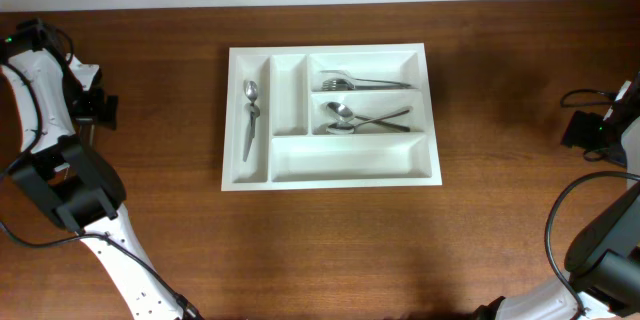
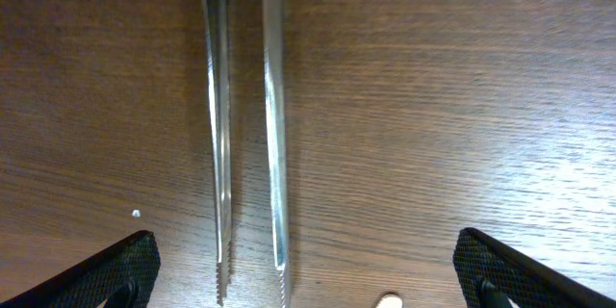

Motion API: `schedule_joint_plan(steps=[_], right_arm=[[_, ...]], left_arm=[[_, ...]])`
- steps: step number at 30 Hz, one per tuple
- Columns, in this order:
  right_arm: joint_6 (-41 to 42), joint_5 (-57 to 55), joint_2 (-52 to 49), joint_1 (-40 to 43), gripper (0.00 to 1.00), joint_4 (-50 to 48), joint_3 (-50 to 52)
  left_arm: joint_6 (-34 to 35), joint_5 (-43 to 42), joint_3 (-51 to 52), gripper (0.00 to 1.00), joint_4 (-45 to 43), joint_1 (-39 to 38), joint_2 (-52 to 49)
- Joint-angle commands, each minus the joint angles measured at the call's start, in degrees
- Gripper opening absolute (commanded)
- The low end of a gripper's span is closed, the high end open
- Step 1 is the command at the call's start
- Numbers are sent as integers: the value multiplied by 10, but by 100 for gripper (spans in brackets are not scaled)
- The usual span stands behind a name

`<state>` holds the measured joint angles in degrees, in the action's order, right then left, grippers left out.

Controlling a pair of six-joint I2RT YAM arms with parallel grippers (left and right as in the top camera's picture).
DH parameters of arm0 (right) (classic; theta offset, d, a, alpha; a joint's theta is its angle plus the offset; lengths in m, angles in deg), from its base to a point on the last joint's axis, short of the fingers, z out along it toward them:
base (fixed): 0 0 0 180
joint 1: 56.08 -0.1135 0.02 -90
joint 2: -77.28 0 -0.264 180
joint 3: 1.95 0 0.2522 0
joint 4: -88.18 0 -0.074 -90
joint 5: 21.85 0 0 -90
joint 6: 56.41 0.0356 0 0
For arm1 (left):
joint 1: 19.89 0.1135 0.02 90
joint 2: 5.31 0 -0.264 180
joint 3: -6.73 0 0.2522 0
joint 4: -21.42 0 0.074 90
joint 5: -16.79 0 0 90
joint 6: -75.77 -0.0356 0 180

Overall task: Pack container
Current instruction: 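Withdraw the left gripper left over the long metal tongs, then lower the left gripper onto the tongs and close on them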

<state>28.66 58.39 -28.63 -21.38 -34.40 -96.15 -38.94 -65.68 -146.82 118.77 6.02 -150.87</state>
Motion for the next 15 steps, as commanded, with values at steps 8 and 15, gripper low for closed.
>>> schedule_joint_plan(steps=[8,15], right_arm=[[-2,-1,6,-2,99,0,4],[-2,-1,6,-2,99,0,4]], left_arm=[[-35,-49,2,98,4,24,-45],[-39,-48,2,98,1,24,-68]])
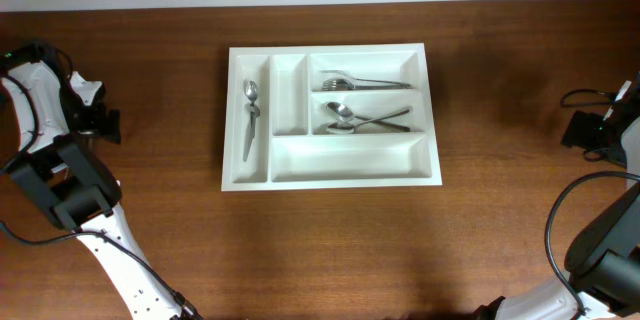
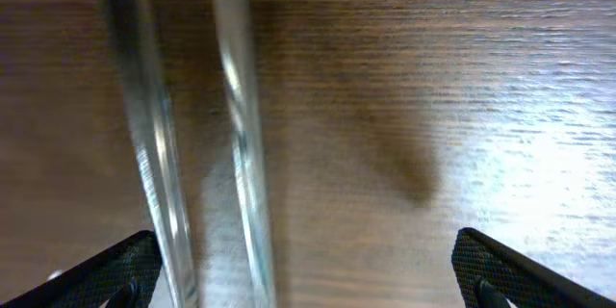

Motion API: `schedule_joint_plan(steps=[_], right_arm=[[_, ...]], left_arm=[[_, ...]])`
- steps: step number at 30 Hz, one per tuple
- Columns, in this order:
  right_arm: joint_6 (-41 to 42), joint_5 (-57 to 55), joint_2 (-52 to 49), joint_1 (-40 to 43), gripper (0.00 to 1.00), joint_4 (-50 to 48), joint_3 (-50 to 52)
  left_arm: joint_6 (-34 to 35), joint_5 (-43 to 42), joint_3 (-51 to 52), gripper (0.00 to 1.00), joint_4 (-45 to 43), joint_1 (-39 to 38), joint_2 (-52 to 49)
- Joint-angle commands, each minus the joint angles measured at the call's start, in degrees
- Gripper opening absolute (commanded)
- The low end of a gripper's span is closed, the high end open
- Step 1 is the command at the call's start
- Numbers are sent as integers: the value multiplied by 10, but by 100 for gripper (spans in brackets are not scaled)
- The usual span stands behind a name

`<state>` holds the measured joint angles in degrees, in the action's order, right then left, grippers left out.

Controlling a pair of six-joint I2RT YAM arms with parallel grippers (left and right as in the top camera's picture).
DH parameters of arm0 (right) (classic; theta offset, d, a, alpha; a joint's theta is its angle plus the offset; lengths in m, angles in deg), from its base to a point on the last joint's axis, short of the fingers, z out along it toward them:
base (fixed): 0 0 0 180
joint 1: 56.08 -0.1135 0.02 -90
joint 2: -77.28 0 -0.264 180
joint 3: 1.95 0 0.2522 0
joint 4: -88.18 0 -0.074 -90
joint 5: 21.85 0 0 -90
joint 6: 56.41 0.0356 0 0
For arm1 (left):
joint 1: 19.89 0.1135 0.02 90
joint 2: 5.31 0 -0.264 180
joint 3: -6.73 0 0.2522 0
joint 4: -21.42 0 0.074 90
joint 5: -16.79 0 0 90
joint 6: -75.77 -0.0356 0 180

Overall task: Pack container
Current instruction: 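Lower the left gripper onto the tongs and close on them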

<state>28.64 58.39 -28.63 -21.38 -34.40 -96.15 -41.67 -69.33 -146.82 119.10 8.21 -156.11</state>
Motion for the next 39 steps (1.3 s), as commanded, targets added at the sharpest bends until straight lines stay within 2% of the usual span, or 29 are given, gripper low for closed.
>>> schedule_joint_plan(steps=[1,8,13,19,23,25,27,28,31,33,39], right_arm=[[-2,-1,6,-2,99,0,4],[-2,-1,6,-2,99,0,4],[-2,-1,6,-2,99,0,4],[-2,-1,6,-2,99,0,4],[-2,-1,6,-2,99,0,4],[-2,-1,6,-2,99,0,4],[-2,-1,6,-2,99,0,4],[-2,-1,6,-2,99,0,4],[-2,-1,6,-2,99,0,4],[-2,-1,6,-2,99,0,4],[-2,-1,6,-2,99,0,4]], left_arm=[[-12,-12,2,98,-4,3,-16],[-14,-12,2,98,-10,10,-17],[-14,-12,2,89,-9,15,-17],[-14,-12,2,58,-8,15,-17],[-14,-12,2,48,-8,15,-17],[-14,-12,2,34,-8,15,-17],[-13,-12,2,29,-9,15,-17],[-13,-12,2,21,-10,15,-17],[-5,-12,2,8,-15,13,-17],[11,-16,2,2,-17,12,-17],[17,-49,-1,2,-12,2,-16]])
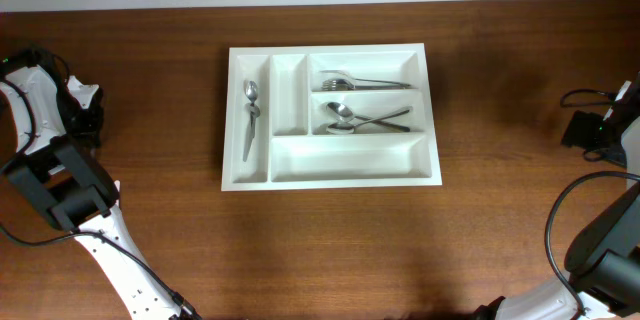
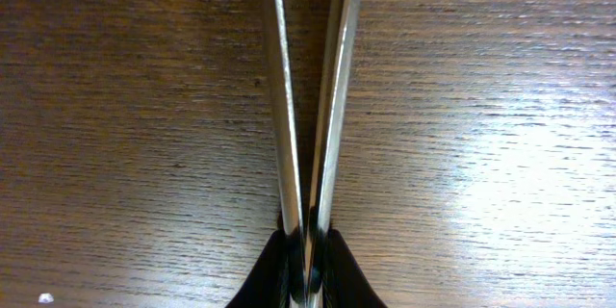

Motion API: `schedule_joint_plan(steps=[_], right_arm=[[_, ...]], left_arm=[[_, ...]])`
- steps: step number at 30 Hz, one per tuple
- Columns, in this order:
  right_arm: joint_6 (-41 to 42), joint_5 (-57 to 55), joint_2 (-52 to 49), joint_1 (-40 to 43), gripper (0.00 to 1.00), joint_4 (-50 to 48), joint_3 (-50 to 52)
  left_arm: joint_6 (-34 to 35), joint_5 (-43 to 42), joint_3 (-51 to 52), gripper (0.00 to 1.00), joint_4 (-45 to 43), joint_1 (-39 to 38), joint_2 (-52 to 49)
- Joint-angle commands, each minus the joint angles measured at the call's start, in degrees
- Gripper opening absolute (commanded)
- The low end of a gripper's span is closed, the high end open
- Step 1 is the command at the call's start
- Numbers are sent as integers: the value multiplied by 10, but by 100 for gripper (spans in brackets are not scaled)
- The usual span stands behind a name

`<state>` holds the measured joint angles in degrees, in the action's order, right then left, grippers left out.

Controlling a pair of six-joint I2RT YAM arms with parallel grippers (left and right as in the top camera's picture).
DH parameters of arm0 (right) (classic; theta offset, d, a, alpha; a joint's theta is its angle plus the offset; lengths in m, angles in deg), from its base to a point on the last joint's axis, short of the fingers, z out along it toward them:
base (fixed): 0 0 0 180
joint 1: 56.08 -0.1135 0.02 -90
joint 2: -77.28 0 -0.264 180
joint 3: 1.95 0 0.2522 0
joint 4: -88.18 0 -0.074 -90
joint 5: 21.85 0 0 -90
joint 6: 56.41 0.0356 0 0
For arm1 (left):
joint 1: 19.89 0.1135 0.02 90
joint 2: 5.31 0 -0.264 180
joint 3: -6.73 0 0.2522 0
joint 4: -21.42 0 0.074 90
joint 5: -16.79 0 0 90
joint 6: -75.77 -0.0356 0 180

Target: Pack container

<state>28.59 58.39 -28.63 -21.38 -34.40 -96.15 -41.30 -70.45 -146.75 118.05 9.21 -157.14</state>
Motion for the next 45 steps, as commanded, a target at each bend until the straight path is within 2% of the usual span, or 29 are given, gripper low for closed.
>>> schedule_joint_plan(steps=[1,7,10,15,19,23,28,37,45], right_arm=[[-2,-1,6,-2,99,0,4],[-2,-1,6,-2,99,0,4],[-2,0,6,-2,99,0,4],[-2,-1,6,-2,99,0,4],[-2,-1,6,-2,99,0,4],[-2,-1,6,-2,99,0,4],[-2,-1,6,-2,99,0,4],[-2,-1,6,-2,99,0,4],[-1,-1,6,-2,99,0,4]], left_arm=[[13,-45,-5,2,-1,-12,-5],[11,-79,-74,2,25,-52,-3],[-23,-79,-128,2,59,-85,-3],[-47,-85,-220,2,115,-147,-2],[-72,-122,-289,2,138,-224,3],[-120,-120,-305,2,138,-298,15],[-129,-120,-305,2,138,-398,25],[-128,-120,-304,2,139,-511,46],[-98,-144,-294,2,139,-573,83]])
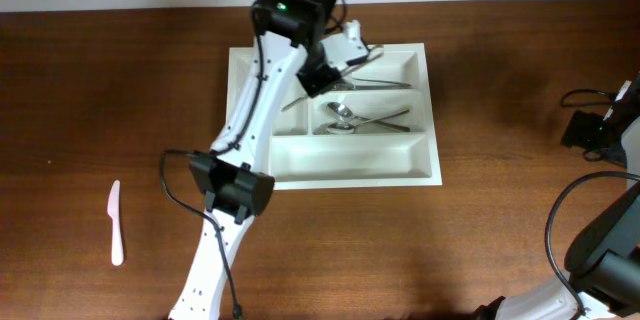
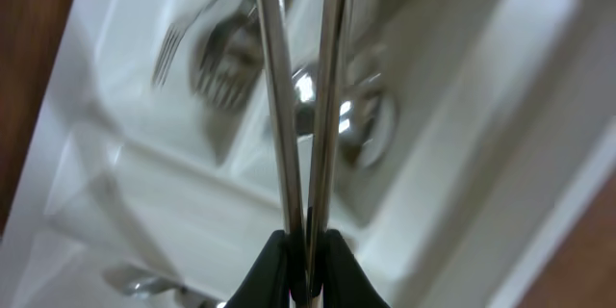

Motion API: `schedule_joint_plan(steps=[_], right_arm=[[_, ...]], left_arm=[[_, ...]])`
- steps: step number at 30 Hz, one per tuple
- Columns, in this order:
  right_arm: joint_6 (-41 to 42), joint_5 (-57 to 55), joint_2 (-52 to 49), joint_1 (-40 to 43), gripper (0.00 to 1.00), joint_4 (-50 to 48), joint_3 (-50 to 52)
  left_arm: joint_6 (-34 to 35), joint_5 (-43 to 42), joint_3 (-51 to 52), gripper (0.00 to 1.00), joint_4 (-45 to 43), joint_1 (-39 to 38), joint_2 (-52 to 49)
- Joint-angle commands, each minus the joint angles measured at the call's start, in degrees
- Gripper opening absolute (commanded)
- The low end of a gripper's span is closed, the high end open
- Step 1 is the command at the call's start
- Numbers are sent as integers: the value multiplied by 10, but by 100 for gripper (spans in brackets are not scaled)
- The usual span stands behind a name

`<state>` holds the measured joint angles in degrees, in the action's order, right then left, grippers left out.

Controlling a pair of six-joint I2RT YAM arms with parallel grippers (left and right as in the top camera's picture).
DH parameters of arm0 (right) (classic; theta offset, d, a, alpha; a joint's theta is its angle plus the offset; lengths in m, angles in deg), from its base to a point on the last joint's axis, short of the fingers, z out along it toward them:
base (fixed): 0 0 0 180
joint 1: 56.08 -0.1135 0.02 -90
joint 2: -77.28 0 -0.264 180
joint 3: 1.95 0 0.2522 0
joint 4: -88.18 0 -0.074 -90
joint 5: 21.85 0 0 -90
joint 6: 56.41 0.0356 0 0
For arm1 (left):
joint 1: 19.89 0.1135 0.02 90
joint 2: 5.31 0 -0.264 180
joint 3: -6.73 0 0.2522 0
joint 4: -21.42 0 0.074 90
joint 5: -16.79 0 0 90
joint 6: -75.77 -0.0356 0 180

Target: Pack container

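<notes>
A white cutlery tray (image 1: 430, 110) lies at the table's middle. My left gripper (image 1: 322, 78) hangs over its upper middle, shut on two metal knives (image 1: 300, 100). In the left wrist view the two knives (image 2: 274, 106) run side by side up from the pinching fingertips (image 2: 279, 260), over blurred forks (image 2: 207, 63) and spoons (image 2: 361, 120) in the tray. Forks (image 1: 385, 84) fill the upper right compartment and spoons (image 1: 365, 118) the one below. My right gripper (image 1: 583, 128) sits at the table's right edge, its jaws unreadable.
A pale plastic knife (image 1: 115, 222) lies on the wood at the lower left. The left arm's white links (image 1: 240, 125) cross the tray's left compartments and hide them. The tray's long front compartment (image 1: 350, 158) holds nothing.
My left gripper, shut on the two knives at the table's far left edge, is now over the tray's upper middle with both knives still in it. The right arm has not moved.
My left gripper stood open over two knives lying on the wood at the far left, and stayed open at the following moment. Then it was shut on both knives there. Now it holds them above the tray.
</notes>
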<state>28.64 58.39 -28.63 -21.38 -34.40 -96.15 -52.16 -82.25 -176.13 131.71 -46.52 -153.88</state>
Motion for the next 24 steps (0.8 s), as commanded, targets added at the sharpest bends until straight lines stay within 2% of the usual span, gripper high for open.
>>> schedule_joint_plan(steps=[1,5,13,24], right_arm=[[-2,-1,6,-2,99,0,4],[-2,-1,6,-2,99,0,4],[-2,-1,6,-2,99,0,4],[-2,-1,6,-2,99,0,4]], left_arm=[[11,-26,4,2,2,-22,57],[8,-19,50,2,2,-41,86],[-21,14,251,2,2,-52,142],[-64,-10,344,2,-17,-55,143]])
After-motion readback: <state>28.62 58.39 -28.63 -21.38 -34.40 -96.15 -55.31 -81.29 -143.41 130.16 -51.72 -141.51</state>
